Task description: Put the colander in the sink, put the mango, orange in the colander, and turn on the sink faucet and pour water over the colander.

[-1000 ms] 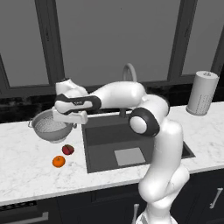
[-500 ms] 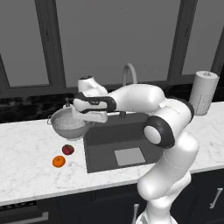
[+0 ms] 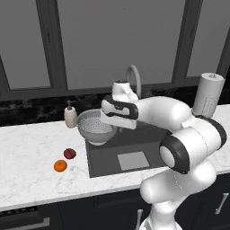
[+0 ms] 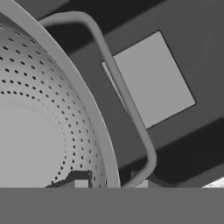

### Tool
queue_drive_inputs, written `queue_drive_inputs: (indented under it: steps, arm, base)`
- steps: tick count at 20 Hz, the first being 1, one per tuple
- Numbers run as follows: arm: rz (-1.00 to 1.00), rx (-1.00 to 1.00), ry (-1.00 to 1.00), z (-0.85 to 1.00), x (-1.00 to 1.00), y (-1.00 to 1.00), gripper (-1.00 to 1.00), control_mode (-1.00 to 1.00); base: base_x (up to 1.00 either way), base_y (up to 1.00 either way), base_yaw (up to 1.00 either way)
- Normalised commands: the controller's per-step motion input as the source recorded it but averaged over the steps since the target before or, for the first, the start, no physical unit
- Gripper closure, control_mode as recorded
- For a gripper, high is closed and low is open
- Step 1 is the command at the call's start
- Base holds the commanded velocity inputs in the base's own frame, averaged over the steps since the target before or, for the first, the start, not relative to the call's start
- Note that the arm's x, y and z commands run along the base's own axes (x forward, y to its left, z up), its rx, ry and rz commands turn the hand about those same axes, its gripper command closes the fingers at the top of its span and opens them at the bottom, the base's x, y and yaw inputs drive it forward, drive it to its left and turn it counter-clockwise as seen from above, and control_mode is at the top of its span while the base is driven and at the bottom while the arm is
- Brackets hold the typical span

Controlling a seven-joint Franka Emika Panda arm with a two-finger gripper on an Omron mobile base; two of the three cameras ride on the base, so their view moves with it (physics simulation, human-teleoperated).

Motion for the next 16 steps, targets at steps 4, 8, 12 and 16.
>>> queue_drive_inputs:
  steps: [4,8,12,16]
  arm:
    - [0.00,0.02,0.03,0.00,-0.21,-1.00,1.00,-1.00]
    - [0.00,0.01,0.00,-0.12,-0.14,-1.00,1.00,-1.00]
    - [0.00,0.00,0.00,-0.12,-0.14,-0.99,1.00,-1.00]
    - [0.00,0.00,0.00,-0.05,-0.03,-0.78,1.00,-1.00]
  base:
    - [0.00,0.00,0.00]
    - [0.00,0.00,0.00]
    - [0.00,0.00,0.00]
    - [0.00,0.00,0.00]
